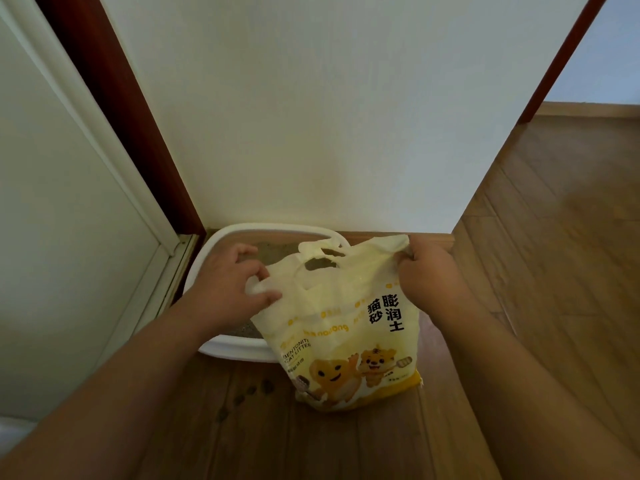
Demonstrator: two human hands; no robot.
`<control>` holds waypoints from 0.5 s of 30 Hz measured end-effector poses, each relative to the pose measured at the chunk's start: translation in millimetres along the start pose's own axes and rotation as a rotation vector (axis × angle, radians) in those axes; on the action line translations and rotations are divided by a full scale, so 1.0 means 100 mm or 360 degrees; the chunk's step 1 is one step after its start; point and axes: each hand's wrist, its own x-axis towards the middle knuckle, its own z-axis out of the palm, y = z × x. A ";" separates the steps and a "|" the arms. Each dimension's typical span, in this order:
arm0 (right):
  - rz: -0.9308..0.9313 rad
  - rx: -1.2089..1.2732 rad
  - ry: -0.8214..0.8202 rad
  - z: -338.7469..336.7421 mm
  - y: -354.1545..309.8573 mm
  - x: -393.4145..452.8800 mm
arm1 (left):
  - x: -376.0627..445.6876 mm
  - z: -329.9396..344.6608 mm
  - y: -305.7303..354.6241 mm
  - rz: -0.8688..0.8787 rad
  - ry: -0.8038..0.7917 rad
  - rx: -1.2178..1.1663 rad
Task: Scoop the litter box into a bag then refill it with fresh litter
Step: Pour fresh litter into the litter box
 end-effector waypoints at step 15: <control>0.0286 0.0269 0.0054 0.04 0.43 0.21 | 0.09 0.43 0.25 -0.0352 0.0418 -0.1127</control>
